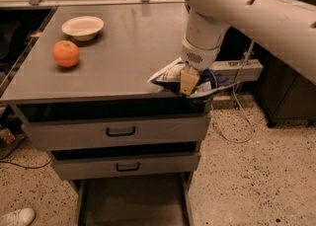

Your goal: Place blue chip bag into bottom drawer

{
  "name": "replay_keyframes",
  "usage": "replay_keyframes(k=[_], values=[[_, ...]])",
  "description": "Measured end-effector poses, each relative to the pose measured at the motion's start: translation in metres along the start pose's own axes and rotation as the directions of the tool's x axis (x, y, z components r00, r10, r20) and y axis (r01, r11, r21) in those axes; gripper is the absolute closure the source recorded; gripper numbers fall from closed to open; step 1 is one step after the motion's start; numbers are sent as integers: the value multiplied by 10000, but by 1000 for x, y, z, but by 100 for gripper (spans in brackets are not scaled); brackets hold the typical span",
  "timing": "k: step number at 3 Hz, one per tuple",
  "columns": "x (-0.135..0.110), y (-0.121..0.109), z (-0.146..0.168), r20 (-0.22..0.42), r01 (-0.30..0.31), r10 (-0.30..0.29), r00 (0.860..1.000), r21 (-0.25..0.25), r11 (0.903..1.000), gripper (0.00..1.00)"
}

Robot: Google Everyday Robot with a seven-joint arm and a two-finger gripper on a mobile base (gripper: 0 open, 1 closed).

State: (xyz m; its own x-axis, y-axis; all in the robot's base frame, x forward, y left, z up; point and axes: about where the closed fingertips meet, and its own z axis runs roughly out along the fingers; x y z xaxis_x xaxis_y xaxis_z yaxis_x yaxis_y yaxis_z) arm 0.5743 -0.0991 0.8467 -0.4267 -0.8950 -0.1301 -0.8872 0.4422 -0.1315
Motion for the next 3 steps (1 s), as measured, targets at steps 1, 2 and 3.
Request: replay_keyframes(k=[1,2,3], values=[[46,52,-2,-524,-1174,1148,9920,-494,9919,100],[84,104,-7,-899,-2112,2037,9749,-844,9738,100],[84,104,-7,-897,-2113,2038,9749,-844,9738,100]])
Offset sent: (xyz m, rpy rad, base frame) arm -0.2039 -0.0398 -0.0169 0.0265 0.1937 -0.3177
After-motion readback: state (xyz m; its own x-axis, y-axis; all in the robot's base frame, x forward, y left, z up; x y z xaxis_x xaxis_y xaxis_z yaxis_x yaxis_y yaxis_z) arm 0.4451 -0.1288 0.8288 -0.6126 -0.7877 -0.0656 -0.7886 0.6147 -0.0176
